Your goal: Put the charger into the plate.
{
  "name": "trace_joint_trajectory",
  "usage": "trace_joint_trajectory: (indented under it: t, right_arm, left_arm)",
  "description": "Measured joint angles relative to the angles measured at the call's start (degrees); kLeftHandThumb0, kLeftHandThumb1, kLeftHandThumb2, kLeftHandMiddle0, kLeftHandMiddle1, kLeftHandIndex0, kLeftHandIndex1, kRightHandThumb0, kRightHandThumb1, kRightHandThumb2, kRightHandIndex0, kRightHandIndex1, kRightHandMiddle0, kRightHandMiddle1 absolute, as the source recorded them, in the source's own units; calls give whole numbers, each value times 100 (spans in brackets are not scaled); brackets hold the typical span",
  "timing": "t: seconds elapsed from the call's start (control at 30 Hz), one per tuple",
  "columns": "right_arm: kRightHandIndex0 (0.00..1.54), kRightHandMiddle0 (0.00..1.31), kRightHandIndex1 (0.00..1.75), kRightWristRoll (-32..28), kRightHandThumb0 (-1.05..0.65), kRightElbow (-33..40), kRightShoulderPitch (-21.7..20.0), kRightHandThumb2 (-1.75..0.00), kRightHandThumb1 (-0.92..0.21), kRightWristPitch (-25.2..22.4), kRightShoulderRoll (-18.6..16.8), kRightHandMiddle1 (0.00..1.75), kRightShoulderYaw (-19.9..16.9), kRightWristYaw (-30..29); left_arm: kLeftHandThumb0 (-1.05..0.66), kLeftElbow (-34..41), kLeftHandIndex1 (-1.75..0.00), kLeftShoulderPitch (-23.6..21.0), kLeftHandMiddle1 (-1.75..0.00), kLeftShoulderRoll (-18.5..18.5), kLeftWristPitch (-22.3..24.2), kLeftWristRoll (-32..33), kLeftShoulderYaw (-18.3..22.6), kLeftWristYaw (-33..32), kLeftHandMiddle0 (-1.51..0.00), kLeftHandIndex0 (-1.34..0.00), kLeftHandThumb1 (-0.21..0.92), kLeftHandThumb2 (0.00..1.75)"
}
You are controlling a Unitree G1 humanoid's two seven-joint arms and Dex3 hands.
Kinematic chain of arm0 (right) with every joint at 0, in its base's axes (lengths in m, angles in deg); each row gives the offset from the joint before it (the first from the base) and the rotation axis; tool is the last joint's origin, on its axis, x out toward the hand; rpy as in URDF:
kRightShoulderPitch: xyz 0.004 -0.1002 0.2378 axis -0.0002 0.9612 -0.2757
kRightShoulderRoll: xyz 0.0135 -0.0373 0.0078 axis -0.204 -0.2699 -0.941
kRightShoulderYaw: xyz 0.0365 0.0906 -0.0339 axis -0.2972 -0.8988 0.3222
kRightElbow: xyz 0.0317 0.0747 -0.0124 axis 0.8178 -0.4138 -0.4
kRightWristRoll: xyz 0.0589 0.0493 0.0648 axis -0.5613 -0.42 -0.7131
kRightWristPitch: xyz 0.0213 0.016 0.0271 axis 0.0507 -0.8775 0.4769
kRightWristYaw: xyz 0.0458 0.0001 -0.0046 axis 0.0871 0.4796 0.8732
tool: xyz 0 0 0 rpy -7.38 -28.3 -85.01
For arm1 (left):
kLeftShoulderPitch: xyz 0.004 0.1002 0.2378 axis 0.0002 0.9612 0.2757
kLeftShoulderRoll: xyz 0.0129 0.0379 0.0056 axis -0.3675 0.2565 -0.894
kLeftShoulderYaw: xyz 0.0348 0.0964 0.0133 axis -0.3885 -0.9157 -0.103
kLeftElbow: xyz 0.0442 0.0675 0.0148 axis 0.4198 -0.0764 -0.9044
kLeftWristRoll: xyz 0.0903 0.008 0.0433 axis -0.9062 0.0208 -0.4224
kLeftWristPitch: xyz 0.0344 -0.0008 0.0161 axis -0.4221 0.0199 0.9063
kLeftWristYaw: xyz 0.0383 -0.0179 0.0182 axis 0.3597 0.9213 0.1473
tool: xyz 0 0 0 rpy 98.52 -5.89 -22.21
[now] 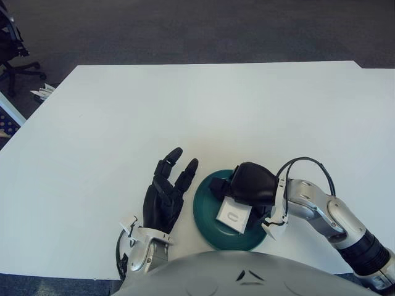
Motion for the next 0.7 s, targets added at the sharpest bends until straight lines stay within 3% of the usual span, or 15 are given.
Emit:
trace_joint_trajectory:
  t: [0.2, 0.33, 0.4, 0.43, 0.5, 0.57, 0.6, 0.7]
  right_arm:
    - [89, 36, 175, -47, -39, -32, -73, -86, -67, 99, 63, 174, -1, 63]
    - [79, 27, 175, -65, -37, -85, -196, -66, -82, 196, 90, 174, -1, 95]
    - [43, 21, 175, -66, -59, -120, -238, -72, -88, 216, 90, 161, -2, 90]
    - [36, 18, 159, -65, -64, -143, -251, -75, -89, 237, 90, 157, -3, 74]
    - [27, 7, 88, -64, -81, -203, -265, -83, -91, 315, 92, 110, -10, 12]
    - [24, 4, 49, -101, -88, -257, -264, -88, -91, 402, 113, 85, -31, -48]
    - [23, 2, 34, -170, -91, -271, -263, -90, -92, 440, 141, 75, -52, -60]
    - [16, 1, 12, -389, -96, -246, -255, -95, -92, 574, 271, 53, -175, -114]
  left_arm:
    - [-100, 0, -94, 0, -2, 0, 0, 2, -7, -4, -61, -9, 92, 98]
    - [-100, 0, -95, 0, -2, 1, 0, 0, -16, -24, -61, -9, 92, 98]
    - [-100, 0, -95, 0, -2, 2, 0, -2, -23, -35, -61, -9, 92, 97]
    - [-100, 0, -95, -1, -2, 1, 0, -3, -23, -39, -61, -9, 92, 97]
    - [-100, 0, -94, -2, -1, 1, 0, -7, -22, -44, -59, -7, 92, 98]
    - [-99, 0, -93, -2, 0, 0, 0, -20, -20, -48, -57, -6, 92, 99]
    - [-99, 0, -93, -2, 0, -1, 0, -30, -19, -51, -56, -6, 92, 99]
    - [-99, 0, -92, -3, 0, -2, 0, -59, -17, -61, -54, -5, 92, 100]
